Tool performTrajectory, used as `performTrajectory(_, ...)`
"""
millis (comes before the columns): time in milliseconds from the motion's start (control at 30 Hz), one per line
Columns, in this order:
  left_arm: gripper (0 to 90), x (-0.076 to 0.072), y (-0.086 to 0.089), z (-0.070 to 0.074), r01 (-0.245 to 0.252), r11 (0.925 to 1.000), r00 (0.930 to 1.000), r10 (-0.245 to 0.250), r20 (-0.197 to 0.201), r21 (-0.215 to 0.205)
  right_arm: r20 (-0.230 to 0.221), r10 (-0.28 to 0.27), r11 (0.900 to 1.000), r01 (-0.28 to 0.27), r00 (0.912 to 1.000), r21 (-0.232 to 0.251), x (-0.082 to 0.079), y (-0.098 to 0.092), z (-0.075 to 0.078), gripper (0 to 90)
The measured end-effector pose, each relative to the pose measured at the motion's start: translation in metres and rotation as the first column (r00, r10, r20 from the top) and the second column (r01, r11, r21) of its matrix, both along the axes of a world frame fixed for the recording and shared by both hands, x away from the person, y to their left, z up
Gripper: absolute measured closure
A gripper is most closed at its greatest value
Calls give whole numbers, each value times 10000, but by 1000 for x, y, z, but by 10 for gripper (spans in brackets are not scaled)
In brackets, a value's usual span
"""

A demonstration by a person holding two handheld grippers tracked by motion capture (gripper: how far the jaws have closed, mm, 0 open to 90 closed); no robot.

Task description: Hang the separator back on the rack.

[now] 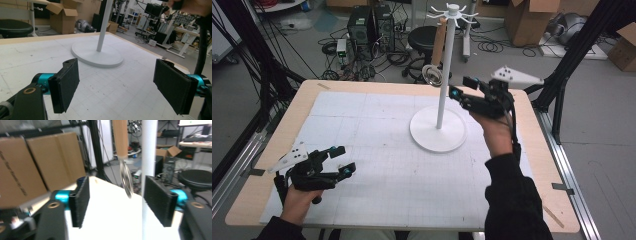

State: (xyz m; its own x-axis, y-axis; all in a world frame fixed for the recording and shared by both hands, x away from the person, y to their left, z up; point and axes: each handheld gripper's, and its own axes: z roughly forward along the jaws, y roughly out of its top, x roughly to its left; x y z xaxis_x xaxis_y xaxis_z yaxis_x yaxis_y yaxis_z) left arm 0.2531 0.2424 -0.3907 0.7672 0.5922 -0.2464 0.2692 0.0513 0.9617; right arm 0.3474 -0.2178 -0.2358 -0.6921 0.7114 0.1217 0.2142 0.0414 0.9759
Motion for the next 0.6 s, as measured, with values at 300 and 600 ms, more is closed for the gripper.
performTrajectory(300,187,-1,2,-1,-216,9997,9994,219,262,-118,260,-555,9918,581,9981,-1139,-74,-36,-75,196)
performTrajectory(600,168,-3,0,-1,-310,9990,9988,322,371,-327,-8,-1218,9883,1212,9926,-931,-121,-65,-121,179)
